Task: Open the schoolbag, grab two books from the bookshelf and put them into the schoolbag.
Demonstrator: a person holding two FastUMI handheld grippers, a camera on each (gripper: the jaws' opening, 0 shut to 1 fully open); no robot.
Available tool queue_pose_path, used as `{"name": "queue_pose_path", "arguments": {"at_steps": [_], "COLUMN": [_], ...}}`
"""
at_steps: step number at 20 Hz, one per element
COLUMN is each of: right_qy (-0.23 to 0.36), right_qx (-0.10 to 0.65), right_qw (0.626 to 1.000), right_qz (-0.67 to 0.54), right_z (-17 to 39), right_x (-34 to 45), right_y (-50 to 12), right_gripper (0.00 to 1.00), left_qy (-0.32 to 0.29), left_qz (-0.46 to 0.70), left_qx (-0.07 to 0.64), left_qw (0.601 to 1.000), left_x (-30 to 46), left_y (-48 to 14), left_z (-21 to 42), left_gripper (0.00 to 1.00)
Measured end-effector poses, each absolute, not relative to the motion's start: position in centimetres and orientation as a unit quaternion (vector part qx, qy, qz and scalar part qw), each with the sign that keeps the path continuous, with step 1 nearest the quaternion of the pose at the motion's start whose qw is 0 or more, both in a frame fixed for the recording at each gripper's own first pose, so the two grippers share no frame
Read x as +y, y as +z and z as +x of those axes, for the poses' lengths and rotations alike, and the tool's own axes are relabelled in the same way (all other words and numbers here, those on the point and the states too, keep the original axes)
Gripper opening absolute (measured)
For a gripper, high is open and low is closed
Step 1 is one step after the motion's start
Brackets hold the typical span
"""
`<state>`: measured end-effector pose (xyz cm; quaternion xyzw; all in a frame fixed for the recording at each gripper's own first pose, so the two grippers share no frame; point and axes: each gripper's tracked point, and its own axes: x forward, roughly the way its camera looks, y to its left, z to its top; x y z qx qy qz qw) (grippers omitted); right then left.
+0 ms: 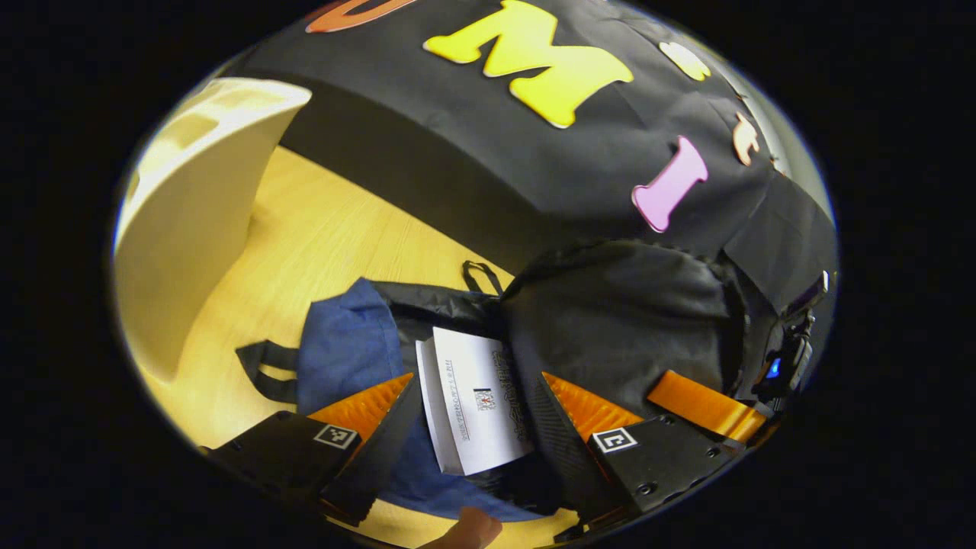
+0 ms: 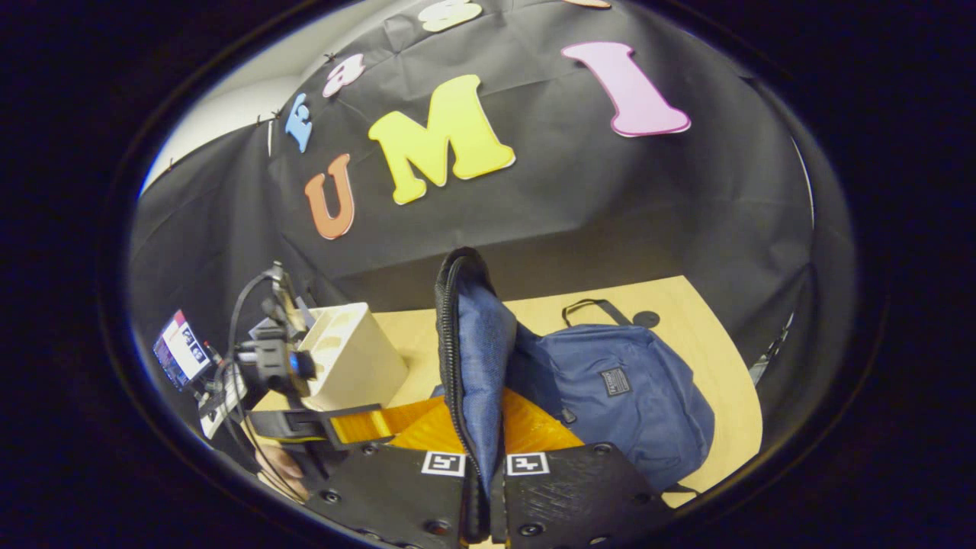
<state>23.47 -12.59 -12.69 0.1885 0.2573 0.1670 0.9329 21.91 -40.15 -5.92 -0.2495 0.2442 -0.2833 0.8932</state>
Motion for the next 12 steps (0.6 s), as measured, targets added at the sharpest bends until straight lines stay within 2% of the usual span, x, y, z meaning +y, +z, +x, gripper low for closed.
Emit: {"name": "queue_pose_path", "arguments": {"at_steps": [3, 7, 12], "right_qy": [0.157, 0.151, 0.147], "right_qx": [0.256, 0.252, 0.239], "right_qw": [0.933, 0.937, 0.944], "right_qz": [0.198, 0.188, 0.175], "right_z": [23.1, 22.2, 21.6], "right_x": [-13.1, -13.3, -13.6], "right_y": [-13.4, -13.6, -13.1], "right_gripper": [0.05, 0.05, 0.05], "left_qy": [-0.270, -0.206, -0.122], "left_qz": [-0.193, -0.139, -0.098], "left_qx": [0.202, 0.161, 0.161], "left_qw": [0.921, 0.955, 0.974], "left_x": [-36.1, -28.2, -18.0], "left_y": [-1.0, 4.8, 8.4], "left_z": [20.6, 20.5, 21.6], "left_gripper": [0.96, 0.95, 0.95]}}
